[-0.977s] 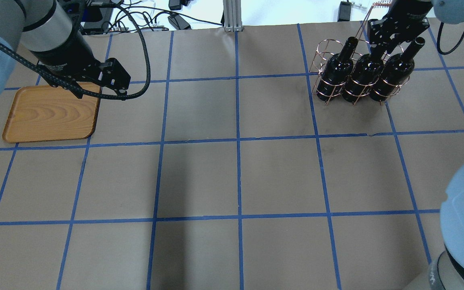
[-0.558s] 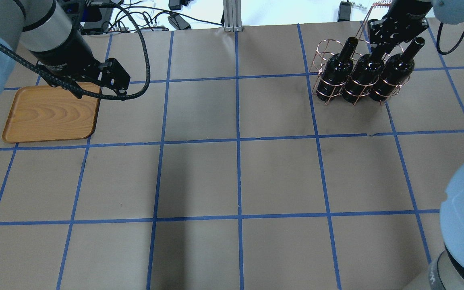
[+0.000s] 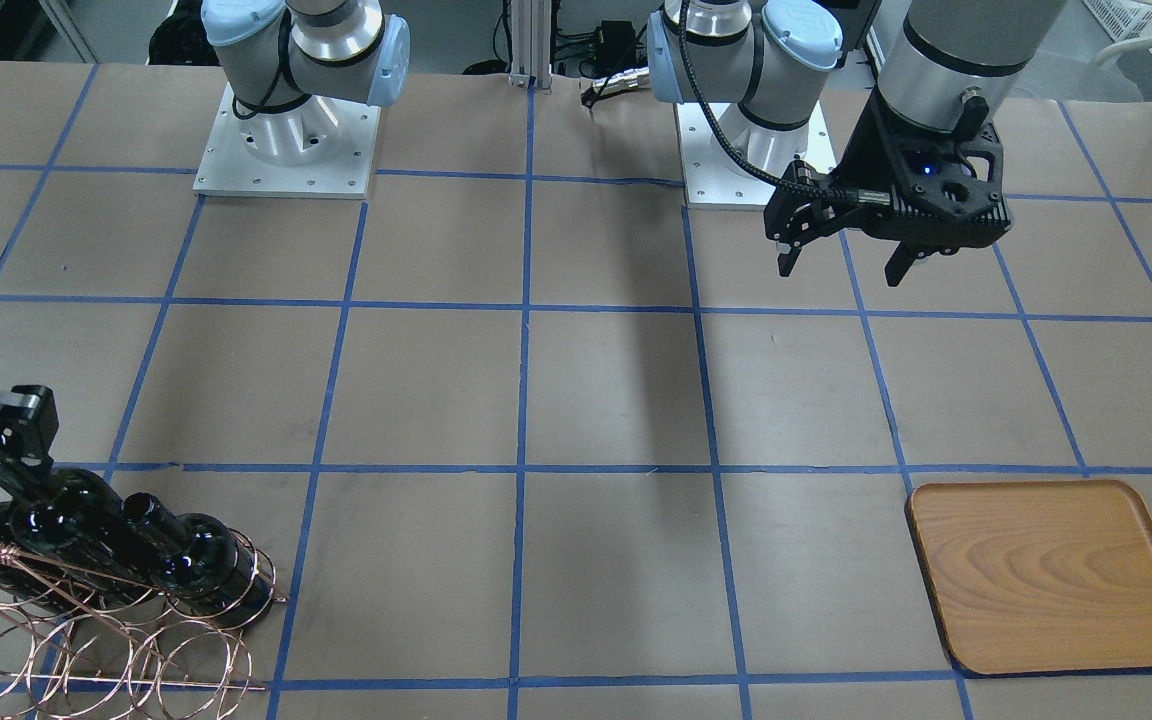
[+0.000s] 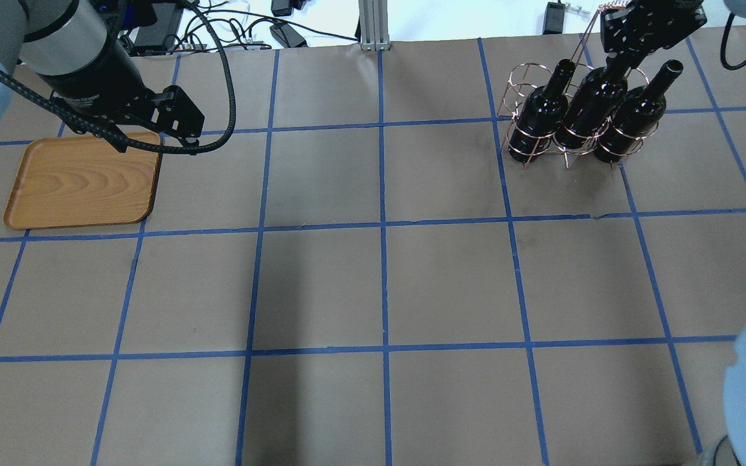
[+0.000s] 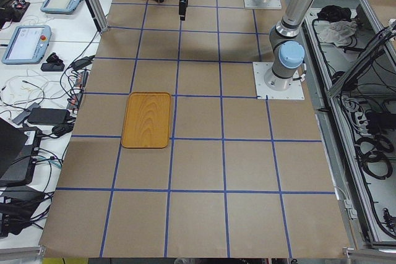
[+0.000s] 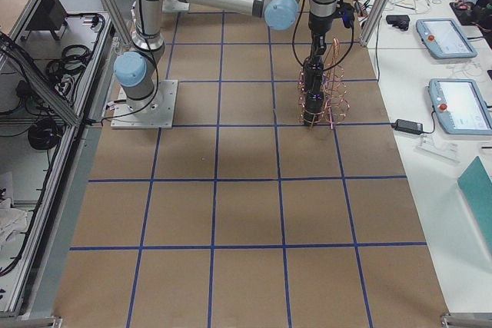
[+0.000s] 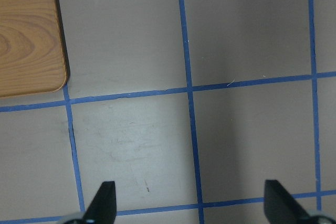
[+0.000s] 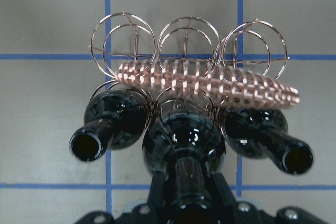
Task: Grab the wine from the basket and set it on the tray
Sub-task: 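Lift the dark bottle out of the rack with the right gripper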
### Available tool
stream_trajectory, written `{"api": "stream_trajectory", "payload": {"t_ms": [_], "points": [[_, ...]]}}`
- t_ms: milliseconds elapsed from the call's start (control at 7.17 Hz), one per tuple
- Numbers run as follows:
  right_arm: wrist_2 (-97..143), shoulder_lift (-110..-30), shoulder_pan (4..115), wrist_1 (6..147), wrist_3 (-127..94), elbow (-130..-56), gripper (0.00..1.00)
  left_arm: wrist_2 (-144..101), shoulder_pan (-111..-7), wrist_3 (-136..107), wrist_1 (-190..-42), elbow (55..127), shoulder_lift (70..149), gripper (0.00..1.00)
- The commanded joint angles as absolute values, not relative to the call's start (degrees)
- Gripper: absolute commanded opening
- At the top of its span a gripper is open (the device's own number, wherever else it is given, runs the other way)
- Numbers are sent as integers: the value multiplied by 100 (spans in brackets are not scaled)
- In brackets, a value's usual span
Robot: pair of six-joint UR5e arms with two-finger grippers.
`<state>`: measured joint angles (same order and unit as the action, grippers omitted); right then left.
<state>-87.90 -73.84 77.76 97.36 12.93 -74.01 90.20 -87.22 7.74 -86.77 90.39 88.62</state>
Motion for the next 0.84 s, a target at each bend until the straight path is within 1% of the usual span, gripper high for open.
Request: {"api": "stream_trajectory", "payload": {"t_ms": [0,279,558,698], "points": [[-8859,-8082,7804,8854,1292,-7242,22,9009,-8719,765,-8648,8992,8807,100],[-8886,-8593,7935,7949,813,-7451,19,9044,-8693,765,-8640,8983,8798,100],[-8868,-9076,8601,8041,-47,-8511,17,9026,-8701,765,-8648,8974,8789,100],[-8851,-9175,8970,8077,-427,-8795,16,9070,-8684,791,-8648,8974,8780,100]]}}
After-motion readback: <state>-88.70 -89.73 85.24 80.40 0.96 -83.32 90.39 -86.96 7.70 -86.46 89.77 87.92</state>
